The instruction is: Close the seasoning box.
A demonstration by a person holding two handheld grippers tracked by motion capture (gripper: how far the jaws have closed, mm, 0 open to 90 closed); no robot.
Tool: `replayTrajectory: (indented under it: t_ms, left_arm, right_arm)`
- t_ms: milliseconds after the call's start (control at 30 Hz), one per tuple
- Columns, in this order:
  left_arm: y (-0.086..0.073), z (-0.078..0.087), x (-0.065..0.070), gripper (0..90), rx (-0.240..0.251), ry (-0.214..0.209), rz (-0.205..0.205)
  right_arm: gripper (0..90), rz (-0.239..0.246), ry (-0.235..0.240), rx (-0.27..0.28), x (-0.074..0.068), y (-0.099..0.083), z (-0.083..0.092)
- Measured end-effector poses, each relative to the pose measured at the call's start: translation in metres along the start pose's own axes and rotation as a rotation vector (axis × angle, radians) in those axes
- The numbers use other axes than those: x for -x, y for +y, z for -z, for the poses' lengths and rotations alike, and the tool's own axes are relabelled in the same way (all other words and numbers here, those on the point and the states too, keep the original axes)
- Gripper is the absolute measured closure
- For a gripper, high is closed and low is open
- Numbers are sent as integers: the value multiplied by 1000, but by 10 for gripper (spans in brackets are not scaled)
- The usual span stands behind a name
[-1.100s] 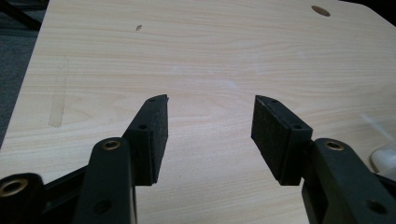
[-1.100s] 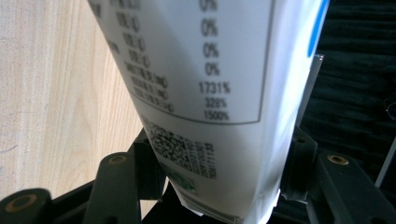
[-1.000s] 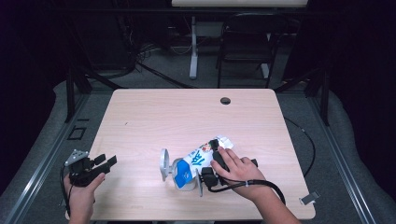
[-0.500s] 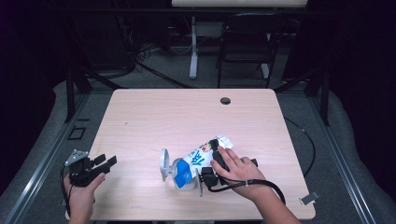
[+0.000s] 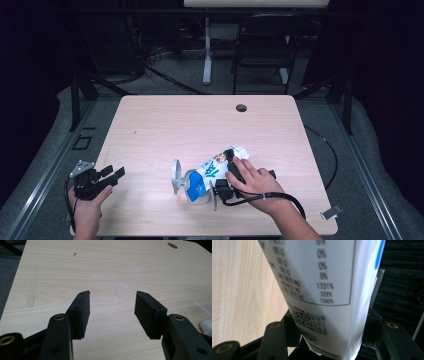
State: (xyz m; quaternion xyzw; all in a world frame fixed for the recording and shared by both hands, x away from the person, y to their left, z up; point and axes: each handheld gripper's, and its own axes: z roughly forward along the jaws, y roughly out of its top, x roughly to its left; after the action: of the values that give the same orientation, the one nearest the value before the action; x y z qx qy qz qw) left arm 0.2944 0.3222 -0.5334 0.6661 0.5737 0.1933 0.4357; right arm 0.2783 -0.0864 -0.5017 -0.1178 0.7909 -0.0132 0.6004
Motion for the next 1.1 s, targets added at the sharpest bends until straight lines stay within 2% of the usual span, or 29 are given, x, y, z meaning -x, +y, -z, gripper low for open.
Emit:
replayTrajectory:
  t_ms: [1033, 1100]
  left_arm:
    - [0, 0, -1, 467, 0, 0, 6]
    - [0, 0, -1, 467, 0, 0, 5]
  right_arm:
    - [473, 9, -5, 2, 0, 0, 0]
    - [474, 22, -8, -12, 1, 1, 2]
